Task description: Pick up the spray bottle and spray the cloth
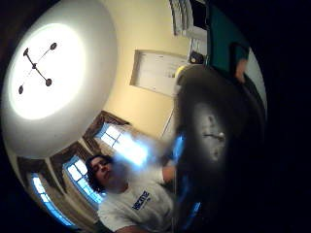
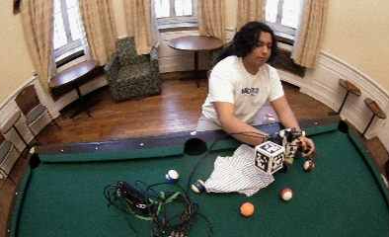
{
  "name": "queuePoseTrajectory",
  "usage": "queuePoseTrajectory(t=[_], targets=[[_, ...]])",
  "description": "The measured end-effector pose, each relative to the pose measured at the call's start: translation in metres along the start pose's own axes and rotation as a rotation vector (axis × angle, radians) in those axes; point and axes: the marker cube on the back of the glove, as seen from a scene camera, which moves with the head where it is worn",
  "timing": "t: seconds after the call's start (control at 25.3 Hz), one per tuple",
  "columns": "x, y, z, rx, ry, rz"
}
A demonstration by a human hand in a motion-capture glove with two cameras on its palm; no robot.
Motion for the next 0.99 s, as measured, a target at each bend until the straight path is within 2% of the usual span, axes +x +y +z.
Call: queuePoseTrajectory(t=[0.16,0.51,0.99], targets=[[0.016,-0.01,0.01,0.052,-0.015,0.002],[0.054,-0.016,0.033,0.031,0.148,0.02],[0.062,-0.019,0.04,0.041,0.228,0.015]])
